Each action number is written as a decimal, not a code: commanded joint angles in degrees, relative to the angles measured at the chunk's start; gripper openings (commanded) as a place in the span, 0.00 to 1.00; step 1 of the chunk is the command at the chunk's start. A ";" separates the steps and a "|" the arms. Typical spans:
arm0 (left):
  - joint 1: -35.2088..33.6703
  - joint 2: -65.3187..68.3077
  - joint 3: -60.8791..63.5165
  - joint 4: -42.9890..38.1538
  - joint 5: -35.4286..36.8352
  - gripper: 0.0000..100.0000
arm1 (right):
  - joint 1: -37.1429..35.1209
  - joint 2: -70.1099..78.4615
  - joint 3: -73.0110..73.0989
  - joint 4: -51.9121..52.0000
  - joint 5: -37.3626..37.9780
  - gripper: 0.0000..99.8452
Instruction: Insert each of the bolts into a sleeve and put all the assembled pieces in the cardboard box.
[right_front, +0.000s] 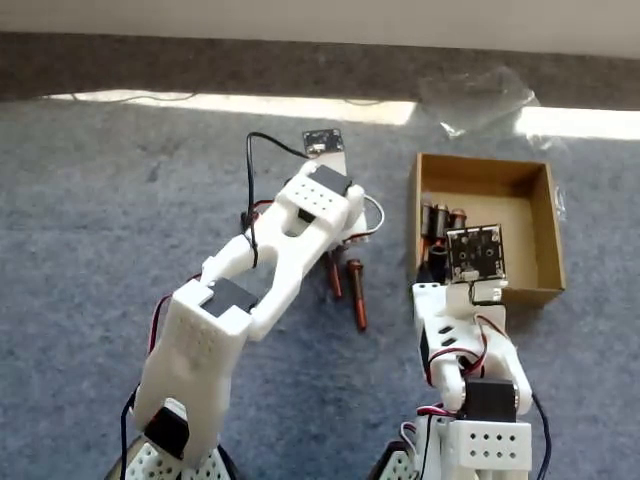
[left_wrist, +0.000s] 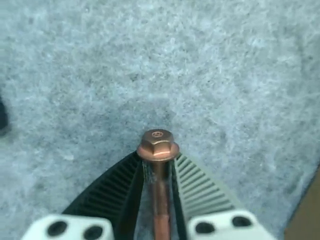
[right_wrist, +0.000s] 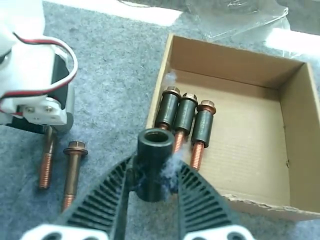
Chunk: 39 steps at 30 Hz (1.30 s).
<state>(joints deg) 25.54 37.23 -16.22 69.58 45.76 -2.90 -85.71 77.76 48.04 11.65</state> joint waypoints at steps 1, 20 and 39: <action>-0.40 -0.66 -1.98 1.14 0.18 0.01 | 0.66 -0.57 -0.57 -1.89 -0.26 0.00; -0.13 -0.31 -1.80 1.05 0.35 0.06 | 0.66 -0.57 -0.57 -1.89 -0.26 0.00; 0.22 5.49 -8.22 3.87 0.18 0.00 | 0.66 -0.57 -0.57 -1.89 -0.26 0.00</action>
<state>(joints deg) 25.63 40.84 -20.35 70.99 45.76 -2.90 -85.71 77.76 48.04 11.65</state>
